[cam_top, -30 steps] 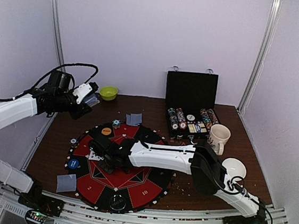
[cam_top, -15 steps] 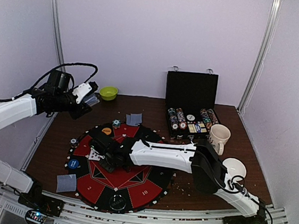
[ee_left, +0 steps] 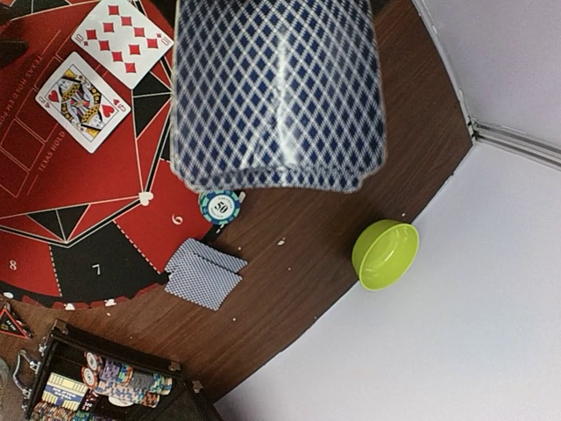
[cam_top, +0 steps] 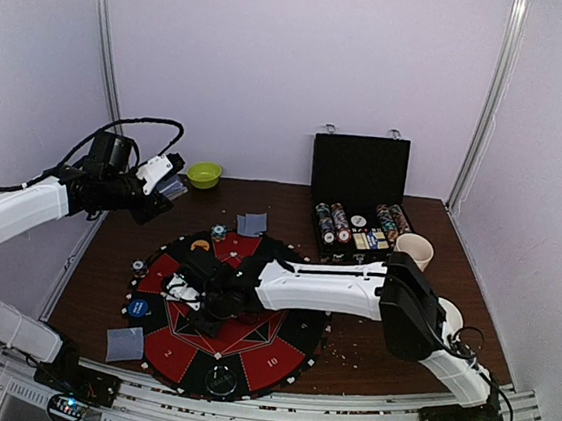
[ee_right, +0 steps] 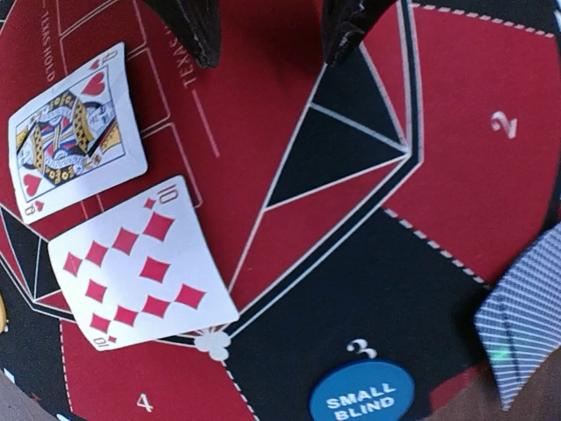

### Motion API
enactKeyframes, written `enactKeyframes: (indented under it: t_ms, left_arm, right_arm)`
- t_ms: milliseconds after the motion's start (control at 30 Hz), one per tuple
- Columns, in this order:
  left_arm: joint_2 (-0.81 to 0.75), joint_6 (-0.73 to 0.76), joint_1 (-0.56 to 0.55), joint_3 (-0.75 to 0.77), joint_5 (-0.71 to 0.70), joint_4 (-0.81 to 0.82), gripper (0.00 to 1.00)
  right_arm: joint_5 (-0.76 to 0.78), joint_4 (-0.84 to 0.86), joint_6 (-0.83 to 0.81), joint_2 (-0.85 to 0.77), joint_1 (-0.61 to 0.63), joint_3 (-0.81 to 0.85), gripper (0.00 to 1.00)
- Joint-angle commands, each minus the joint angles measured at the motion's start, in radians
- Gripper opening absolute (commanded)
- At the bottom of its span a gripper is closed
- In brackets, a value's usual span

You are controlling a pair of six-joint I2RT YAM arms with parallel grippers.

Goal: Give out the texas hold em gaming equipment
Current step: Flop the poker card in the community card area, then adjust the poker card in the community card area.

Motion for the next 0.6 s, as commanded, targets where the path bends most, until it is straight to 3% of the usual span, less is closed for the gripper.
enactKeyframes:
  t_ms: [0,100,200,367,567]
  left_arm:
    - [-0.026,-0.004,0.012,0.019,0.021,0.049,0.38]
    - [-0.025,-0.004,0.012,0.021,0.022,0.049,0.38]
    - [-0.024,-0.004,0.012,0.021,0.023,0.050,0.38]
    - [-0.024,-0.004,0.012,0.020,0.023,0.052,0.38]
    - [-0.018,-0.002,0.012,0.018,0.018,0.051,0.38]
  right_arm:
    - [-0.222,0.120,0.069,-0.174,-0.068,-0.138,0.43]
    - [-0.219,0.282,0.272,-0.227,-0.156,-0.253,0.43]
    - [-0.153,0.322,0.473,-0.189,-0.226,-0.266,0.34]
    - [-0.038,0.308,0.510,-0.099,-0.242,-0.195,0.30]
    - [-0.091,0.279,0.541,0.009,-0.246,-0.082,0.35]
